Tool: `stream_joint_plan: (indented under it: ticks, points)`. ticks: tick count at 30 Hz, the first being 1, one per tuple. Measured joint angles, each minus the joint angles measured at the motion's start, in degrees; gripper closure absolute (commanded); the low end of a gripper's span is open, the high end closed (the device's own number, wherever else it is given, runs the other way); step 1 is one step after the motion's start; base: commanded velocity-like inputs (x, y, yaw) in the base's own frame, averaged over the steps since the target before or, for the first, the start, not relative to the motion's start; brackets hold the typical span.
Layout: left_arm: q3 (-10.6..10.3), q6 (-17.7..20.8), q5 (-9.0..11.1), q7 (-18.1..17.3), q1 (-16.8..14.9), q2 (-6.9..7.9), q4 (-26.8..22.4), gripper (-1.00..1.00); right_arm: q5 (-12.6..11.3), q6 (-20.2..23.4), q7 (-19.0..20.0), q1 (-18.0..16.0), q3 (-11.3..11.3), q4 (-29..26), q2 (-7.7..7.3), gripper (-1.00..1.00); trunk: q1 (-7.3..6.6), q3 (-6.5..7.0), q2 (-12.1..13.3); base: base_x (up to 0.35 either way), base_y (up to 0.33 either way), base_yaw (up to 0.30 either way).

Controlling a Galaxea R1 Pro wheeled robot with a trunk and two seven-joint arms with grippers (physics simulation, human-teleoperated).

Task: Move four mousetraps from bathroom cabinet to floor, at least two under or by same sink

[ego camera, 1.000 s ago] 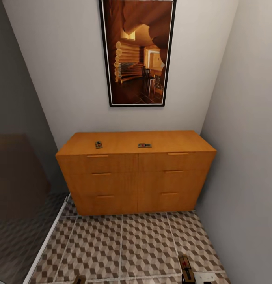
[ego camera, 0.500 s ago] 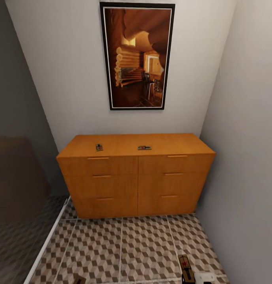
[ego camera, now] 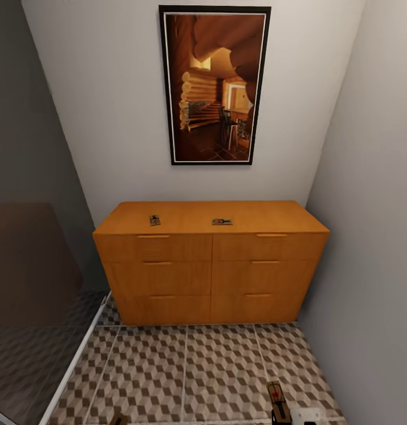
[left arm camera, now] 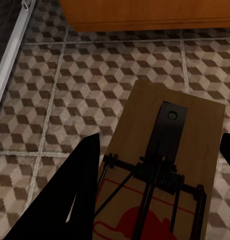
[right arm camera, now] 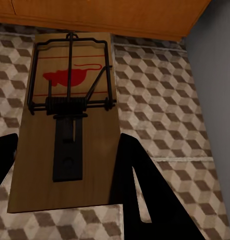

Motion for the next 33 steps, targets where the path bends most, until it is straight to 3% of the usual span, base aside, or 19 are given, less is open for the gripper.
stream_joint_plan:
  ticks: [24,33]
  points:
    - [0.0,0.0,0.0,0.1,0.0,-0.73,0.0,1.00,0.0,0.0,-0.1,0.0,-0.1,0.1,0.02,1.00,0.00,0.00,0.0,-0.001,0.000,0.252]
    - [0.0,0.0,0.0,0.1,0.0,-0.79,0.1,1.00,0.0,0.0,-0.1,0.0,-0.1,0.1,0.02,1.00,0.02,0.00,0.0,-0.178,0.044,0.256]
